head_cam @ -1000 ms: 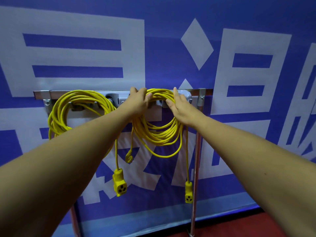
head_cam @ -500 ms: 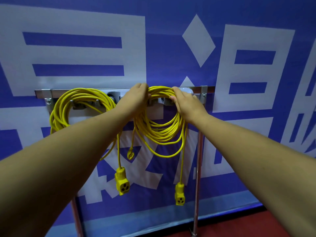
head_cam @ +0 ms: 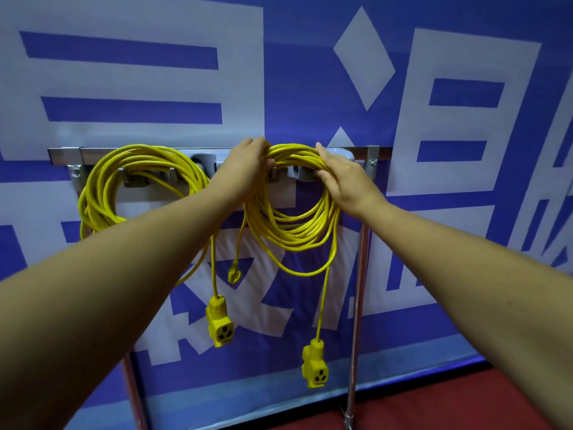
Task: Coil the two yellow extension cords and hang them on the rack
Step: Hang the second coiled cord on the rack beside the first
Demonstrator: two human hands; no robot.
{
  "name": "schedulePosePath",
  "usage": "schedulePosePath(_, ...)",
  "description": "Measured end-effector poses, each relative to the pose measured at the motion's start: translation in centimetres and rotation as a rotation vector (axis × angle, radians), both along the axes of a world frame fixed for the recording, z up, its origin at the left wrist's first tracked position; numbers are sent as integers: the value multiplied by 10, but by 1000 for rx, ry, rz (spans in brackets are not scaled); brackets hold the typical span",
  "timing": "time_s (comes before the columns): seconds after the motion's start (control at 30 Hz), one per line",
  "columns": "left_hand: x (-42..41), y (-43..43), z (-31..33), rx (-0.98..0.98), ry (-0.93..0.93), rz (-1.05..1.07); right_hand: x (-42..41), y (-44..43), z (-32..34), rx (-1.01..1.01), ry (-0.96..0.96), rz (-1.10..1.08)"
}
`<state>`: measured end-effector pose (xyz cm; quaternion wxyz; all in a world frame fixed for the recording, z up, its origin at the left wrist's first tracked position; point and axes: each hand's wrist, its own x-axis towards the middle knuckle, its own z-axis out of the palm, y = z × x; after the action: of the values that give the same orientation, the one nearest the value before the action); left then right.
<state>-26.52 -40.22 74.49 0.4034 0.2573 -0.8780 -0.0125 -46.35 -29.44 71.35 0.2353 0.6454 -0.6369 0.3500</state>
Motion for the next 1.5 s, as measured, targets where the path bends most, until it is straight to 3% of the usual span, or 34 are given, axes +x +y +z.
schedulePosePath(0.17, -3, -4, -3, -1, 31, -11, 4, -2, -1, -84, -324, 151)
schedulePosePath(0.43, 5, 0, 9, 170, -35, -20, 12, 5, 15, 84, -456, 142)
schedulePosePath(0.6, 10, 0, 29, 287, -134, -43, 10, 10, 37, 140, -892, 193)
schedulePosePath(0.7, 12, 2, 40, 345, -181, -57, 10, 11, 43, 151, -1025, 179)
schedulePosePath(0.9, 12, 10, 36, 442, -111, -16, 21, 13, 41, 171, -1087, 156)
schedulePosePath(1.07, 16, 12, 37, 442, -150, 4, 17, 21, 44, 266, -1009, 173)
schedulePosePath(1.23, 18, 21, 34, 524, -105, -53, 17, 21, 48, 249, -1152, 147)
schedulePosePath(1.37, 8, 21, 38, 664, 39, 71, 19, 16, 44, 211, -1148, 77)
schedulePosePath(1.5, 2, 28, 38, 653, 30, 109, 21, 13, 47, 216, -1079, 13)
